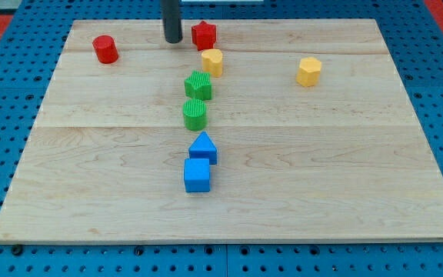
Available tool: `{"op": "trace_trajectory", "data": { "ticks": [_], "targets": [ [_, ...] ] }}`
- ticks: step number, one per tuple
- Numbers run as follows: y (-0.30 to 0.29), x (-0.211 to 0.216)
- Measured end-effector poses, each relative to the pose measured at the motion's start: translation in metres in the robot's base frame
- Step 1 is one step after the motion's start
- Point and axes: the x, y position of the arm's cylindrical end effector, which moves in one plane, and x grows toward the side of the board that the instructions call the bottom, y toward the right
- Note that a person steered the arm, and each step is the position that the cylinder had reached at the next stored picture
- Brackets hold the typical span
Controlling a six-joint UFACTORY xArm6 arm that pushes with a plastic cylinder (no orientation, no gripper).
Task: Push the red circle to the left of the blue blocks
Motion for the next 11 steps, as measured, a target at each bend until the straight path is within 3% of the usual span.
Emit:
{"op": "trace_trajectory", "data": {
  "ticks": [1,2,4,6,8,9,10,11],
  "targets": [
    [0.040,0.000],
    [0.034,0.001],
    [-0.096,-0.015],
    [-0.089,0.117],
    [-0.154,0.067],
    [-0.165,0.100],
    [-0.111,0.164],
    [-0.108,0.169]
  ]
}}
